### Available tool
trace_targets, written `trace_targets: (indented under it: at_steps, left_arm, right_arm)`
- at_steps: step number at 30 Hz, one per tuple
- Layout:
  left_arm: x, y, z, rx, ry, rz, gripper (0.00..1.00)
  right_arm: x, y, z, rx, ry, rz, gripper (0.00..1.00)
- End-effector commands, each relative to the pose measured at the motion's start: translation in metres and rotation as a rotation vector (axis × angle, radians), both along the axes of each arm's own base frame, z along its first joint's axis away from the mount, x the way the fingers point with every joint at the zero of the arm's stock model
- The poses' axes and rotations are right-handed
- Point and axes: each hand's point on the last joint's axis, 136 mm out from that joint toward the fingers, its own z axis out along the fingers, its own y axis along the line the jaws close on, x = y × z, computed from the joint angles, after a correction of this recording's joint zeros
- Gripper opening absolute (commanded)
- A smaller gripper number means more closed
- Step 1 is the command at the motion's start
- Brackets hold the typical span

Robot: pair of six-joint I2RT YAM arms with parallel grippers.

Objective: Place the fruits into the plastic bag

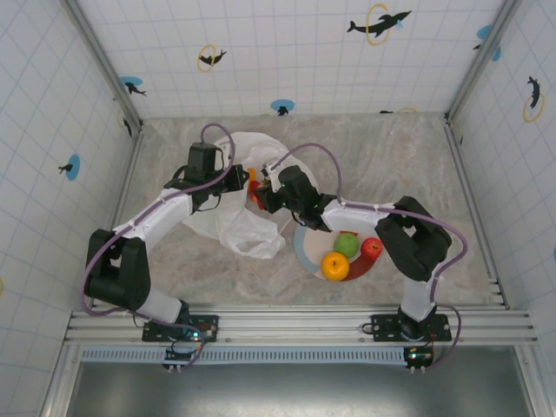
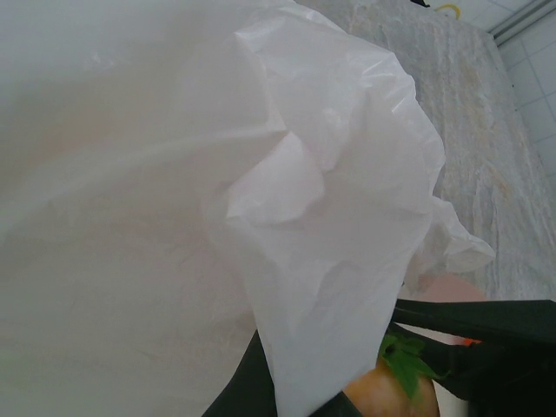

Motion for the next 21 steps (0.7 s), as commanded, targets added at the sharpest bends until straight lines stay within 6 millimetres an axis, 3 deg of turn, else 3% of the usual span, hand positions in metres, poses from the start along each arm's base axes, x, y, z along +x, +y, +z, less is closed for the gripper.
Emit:
trace_targets:
  at_steps: [1,9,21]
  left_arm:
    - [0.001,-0.004,0.016,-0.024,-0.028,-0.002,0.0]
    - [0.002,-0.003,0.024,-0.044,-0.057,0.009,0.0]
    - [0.002,-0.002,0.033,-0.059,-0.091,0.017,0.0]
  right_arm:
    - [0.014,0.006,0.011,0.148,-0.022,-0.074,0.51]
    - [0.028,0.018,-0.001,0.252,0.012,-0.132,0.5]
    - [0.02,0.049,-0.027,0.304,0.082,-0.06,0.51]
